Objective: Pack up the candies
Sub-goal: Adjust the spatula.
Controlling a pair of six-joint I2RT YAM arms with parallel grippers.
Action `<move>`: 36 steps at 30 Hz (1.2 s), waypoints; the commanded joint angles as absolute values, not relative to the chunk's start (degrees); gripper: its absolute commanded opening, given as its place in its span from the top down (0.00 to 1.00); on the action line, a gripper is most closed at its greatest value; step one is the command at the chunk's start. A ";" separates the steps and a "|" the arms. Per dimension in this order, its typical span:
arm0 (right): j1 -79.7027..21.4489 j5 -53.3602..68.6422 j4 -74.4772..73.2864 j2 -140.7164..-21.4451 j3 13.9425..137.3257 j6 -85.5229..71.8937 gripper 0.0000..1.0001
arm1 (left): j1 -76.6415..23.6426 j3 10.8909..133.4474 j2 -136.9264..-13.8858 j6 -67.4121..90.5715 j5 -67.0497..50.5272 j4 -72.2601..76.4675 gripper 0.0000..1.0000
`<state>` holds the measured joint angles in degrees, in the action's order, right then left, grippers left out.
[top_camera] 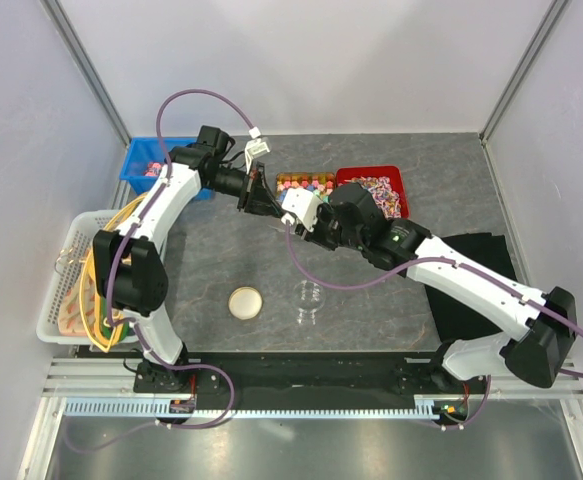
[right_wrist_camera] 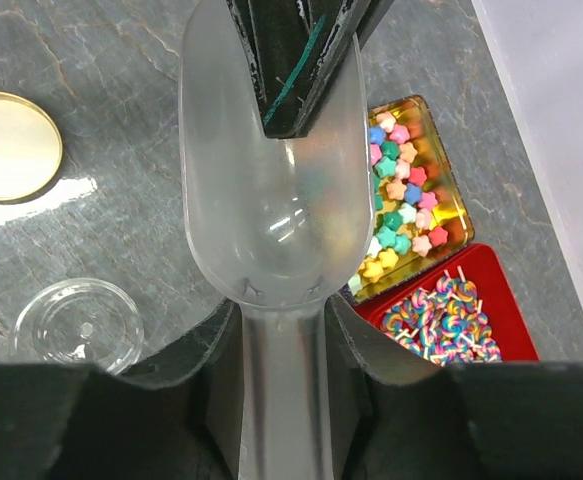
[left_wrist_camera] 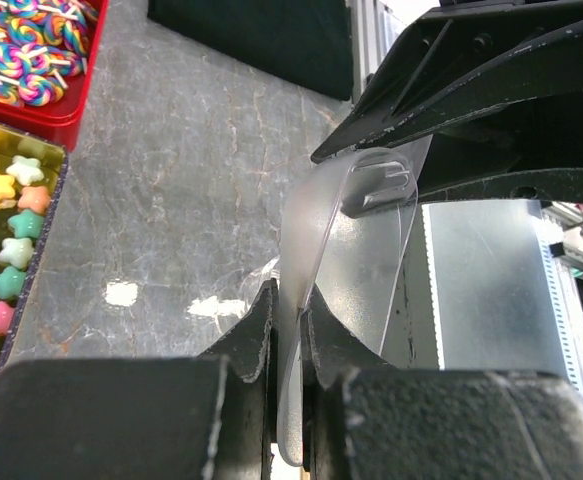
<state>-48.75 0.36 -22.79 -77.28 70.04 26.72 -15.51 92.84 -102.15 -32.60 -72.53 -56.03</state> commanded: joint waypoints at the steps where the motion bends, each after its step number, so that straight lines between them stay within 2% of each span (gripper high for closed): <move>1: -48.34 -0.35 -14.32 -75.06 70.93 26.54 0.81 | -17.58 94.04 -103.36 -32.08 -78.40 -59.77 0.98; 3: -48.43 -0.18 -14.68 -74.80 71.10 26.54 0.98 | -17.67 94.04 -103.36 -32.17 -78.22 -59.77 0.98; 7: -48.34 -0.18 -14.94 -74.18 71.28 26.63 1.00 | -17.67 93.96 -103.88 -32.34 -78.31 -59.77 0.98; 8: -48.34 -0.87 -14.94 -74.18 71.19 26.72 1.00 | -17.67 94.04 -104.06 -32.43 -78.14 -59.77 0.93; 9: -48.43 -1.23 -14.77 -74.18 71.28 26.72 1.00 | -17.67 94.04 -104.32 -32.52 -77.96 -59.68 0.80; 11: -48.43 -2.98 -14.33 -74.09 71.19 26.98 1.00 | -17.67 94.22 -105.20 -32.70 -77.44 -59.68 0.64; 12: -48.43 -3.77 -14.07 -74.00 71.19 26.98 1.00 | -17.67 94.22 -105.38 -32.87 -77.17 -59.68 0.51; 14: -48.43 -4.92 -13.28 -74.00 71.10 27.16 1.00 | -17.58 94.31 -105.73 -33.13 -76.21 -59.68 0.40; 15: -48.34 -6.49 -13.01 -74.00 70.93 27.33 1.00 | -17.32 94.22 -105.73 -33.31 -75.85 -59.76 0.30; 16: -48.25 -7.29 -12.57 -74.09 70.75 27.42 1.00 | -17.05 94.13 -105.65 -33.40 -75.59 -59.68 0.27; 21: -47.90 -10.72 -11.60 -74.71 70.84 28.30 1.00 | -13.55 93.78 -105.03 -33.13 -77.25 -59.77 0.17; 28: -45.62 -13.97 -8.88 -74.18 69.27 28.83 1.00 | -7.04 91.32 -105.37 -34.10 -79.98 -59.94 0.12; 29: -45.18 -14.58 -8.01 -74.01 68.91 28.92 1.00 | -6.77 91.49 -105.64 -34.01 -79.72 -59.94 0.12; 31: -44.74 -15.46 -7.03 -73.48 68.21 29.00 1.00 | -6.77 91.76 -106.60 -33.93 -78.67 -59.59 0.06; 36: -44.56 -19.68 -5.45 -75.58 68.73 29.71 1.00 | -6.59 90.44 -108.98 -27.79 -74.02 -53.20 0.05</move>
<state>-44.25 -13.30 -11.51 -76.34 67.85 29.21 -6.13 91.81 -106.83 -32.16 -77.87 -57.76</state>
